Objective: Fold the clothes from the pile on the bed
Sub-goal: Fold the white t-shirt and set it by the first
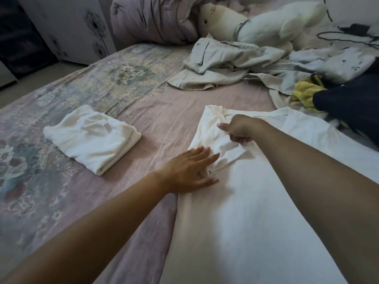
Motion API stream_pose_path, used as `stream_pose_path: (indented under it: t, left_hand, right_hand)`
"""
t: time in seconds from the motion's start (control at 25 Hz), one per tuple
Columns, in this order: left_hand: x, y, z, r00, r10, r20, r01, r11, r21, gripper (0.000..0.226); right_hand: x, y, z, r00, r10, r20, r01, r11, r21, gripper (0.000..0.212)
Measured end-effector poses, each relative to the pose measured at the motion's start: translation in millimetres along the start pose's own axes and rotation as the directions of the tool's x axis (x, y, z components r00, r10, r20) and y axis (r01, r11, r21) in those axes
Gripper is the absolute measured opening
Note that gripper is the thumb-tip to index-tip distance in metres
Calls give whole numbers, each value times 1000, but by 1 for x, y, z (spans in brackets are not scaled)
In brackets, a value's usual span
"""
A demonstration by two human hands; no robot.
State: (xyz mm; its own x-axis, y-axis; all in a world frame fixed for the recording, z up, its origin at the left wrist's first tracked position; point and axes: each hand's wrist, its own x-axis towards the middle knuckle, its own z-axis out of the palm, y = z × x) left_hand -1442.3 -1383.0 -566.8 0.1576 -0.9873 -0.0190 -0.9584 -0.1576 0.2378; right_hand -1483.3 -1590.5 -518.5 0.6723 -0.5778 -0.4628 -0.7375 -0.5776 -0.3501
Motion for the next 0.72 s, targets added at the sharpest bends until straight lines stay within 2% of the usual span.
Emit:
stream_pose_path:
  t: [0.04,0.08,0.12,0.16,0.2,0.24,0.28,0.36,0.48,0.56,0.64,0.72]
  left_hand:
    - [4,3,-5,998,-58,-25,57,998,-40,75]
    - [11,6,-8,989,-116,-94,107,990,-90,71]
    - [19,8,-9,971,-167,-173,148,982,-117,63]
    - [26,11,-7,954,-216,-210,197,975,-106,58]
    - [32,13,0,947,-268,-178,263,963,-49,57]
    - [35,17,11,939,-328,-104,332,943,26,61]
    - [36,20,23,927,-374,-35,376,922,91,70]
    - [31,21,38,922,-387,0,383,911,152,93]
    - [28,15,31,919,-389,67,373,911,175,104]
    - [35,18,19,911,-401,96,366,893,262,108]
    - [47,31,9,928,-367,55,337,895,292,107]
    - [70,60,2,967,-255,15,247,949,195,100]
  right_hand:
    - [1,-3,5,985,-102,-143,81,986,-147,40]
    - [2,-6,11,936,-232,-265,171,957,-235,33]
    - [1,-7,17,878,-362,-314,288,922,-258,34]
    - [3,-2,26,834,-475,-281,412,875,-254,38]
    - [3,7,37,804,-555,-213,501,826,-259,42]
    - [3,16,48,803,-579,-142,523,799,-296,47]
    - [4,26,57,828,-554,-91,492,793,-359,51]
    - [8,35,69,881,-462,-98,377,812,-445,55]
    - [2,39,63,892,-404,-202,297,861,-413,57]
    - [-12,76,47,878,-311,-364,184,921,-342,56]
    - [-33,137,25,860,-99,-500,-25,971,-236,54]
    - [-57,200,4,799,174,-576,-275,957,-93,53]
